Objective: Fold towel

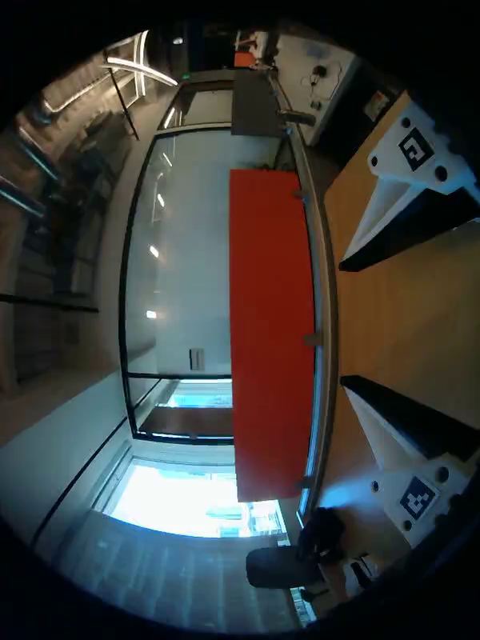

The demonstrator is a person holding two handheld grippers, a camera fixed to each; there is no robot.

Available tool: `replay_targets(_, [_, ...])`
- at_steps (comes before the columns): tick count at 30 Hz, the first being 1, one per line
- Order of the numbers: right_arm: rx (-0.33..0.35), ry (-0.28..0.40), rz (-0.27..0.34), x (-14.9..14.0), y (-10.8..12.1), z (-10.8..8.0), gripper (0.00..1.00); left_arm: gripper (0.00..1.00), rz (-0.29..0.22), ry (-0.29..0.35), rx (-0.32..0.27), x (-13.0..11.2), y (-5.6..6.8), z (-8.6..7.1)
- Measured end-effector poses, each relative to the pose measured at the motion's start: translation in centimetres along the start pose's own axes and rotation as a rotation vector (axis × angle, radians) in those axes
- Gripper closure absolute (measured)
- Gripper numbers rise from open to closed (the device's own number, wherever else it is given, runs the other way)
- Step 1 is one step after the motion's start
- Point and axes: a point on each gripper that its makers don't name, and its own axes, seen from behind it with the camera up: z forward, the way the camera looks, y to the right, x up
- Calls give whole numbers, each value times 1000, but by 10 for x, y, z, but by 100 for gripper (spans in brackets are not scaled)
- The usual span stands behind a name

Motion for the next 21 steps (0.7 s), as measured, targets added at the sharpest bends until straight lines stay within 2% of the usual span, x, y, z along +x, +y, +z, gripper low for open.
replay_targets(5, [0, 15, -15, 2, 5, 1, 0, 33, 1, 1, 0, 0, 0, 0])
replay_targets(12, [-3, 44, -66, 10, 12, 7, 0, 33, 2, 1, 0, 0, 0, 1])
replay_targets(21, [-12, 45, -43, 3, 22, 7, 0, 33, 2, 2, 0, 0, -1, 1])
